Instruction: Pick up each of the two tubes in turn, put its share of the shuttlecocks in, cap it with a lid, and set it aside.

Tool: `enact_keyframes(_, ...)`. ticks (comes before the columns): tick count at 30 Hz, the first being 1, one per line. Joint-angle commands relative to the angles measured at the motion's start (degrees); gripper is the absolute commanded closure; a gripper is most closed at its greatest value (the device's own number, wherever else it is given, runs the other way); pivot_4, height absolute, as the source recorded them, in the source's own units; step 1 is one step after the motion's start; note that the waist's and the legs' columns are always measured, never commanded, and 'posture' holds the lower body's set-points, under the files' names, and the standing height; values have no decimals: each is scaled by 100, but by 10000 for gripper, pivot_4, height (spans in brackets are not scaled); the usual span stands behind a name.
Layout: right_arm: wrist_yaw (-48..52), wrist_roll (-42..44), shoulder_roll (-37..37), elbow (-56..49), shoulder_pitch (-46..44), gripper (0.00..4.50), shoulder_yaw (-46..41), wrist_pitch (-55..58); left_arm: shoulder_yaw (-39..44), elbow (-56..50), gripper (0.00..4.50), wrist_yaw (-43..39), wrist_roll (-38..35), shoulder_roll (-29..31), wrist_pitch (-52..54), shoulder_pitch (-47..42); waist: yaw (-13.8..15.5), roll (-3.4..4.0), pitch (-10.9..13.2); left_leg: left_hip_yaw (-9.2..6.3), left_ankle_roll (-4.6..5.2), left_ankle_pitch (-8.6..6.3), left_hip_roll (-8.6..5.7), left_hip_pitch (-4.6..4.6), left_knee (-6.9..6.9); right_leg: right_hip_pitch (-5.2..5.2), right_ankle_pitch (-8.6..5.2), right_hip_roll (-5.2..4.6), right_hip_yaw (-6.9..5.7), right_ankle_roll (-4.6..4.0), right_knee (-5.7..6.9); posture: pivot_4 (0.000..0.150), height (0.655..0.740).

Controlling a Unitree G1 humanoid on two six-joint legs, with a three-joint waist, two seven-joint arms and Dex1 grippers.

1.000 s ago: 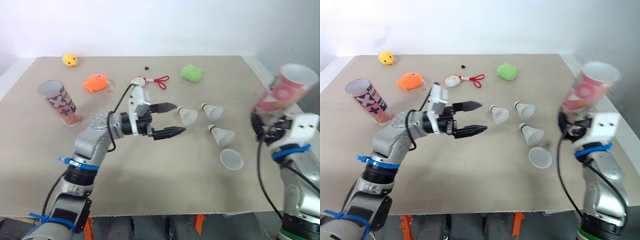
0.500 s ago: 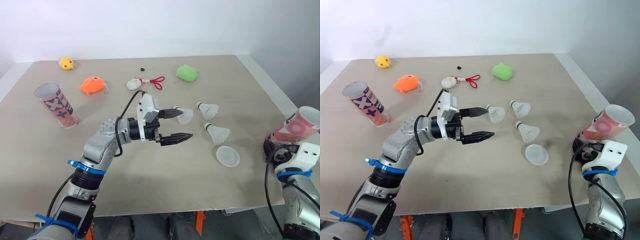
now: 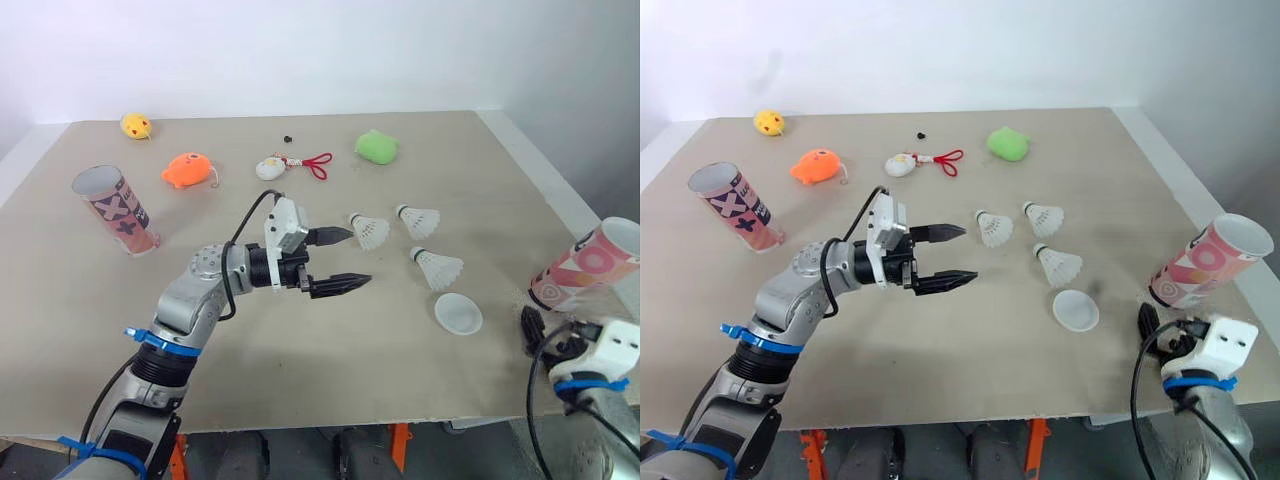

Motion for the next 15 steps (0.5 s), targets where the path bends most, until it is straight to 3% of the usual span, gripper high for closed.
enact_keyframes(1,312,50,-143,-1313,495,318,166,-182,376,-152,0,343,123,151,-156,274,-26,7,0,6,0,0,1,0,-1,-5,0,0,6,0,1,1500,7400)
enact_keyframes(5,935,-250,-1027,-2213,472,318,956,78,851,-415,0,1038,267,230,-237,910,-76,-7,7,34,0,0,6,22,0,-3,16,5,37,5,1,1500,7400)
enact_keyframes(10,1439,279,-1633,-2221,-1513,318,2326,1086,1589,-1084,0,2307,708,104,-609,2053,-88,-58,32,36,3,18,5,56,1,13,37,35,100,-24,-1,1500,7400)
enact_keyframes(15,2016,245,-1598,-1705,-2672,318,3425,1352,2266,-1521,0,3728,1194,-315,-931,2888,19,-113,50,9,8,22,9,42,1,10,50,68,114,-7,-4,1500,7400)
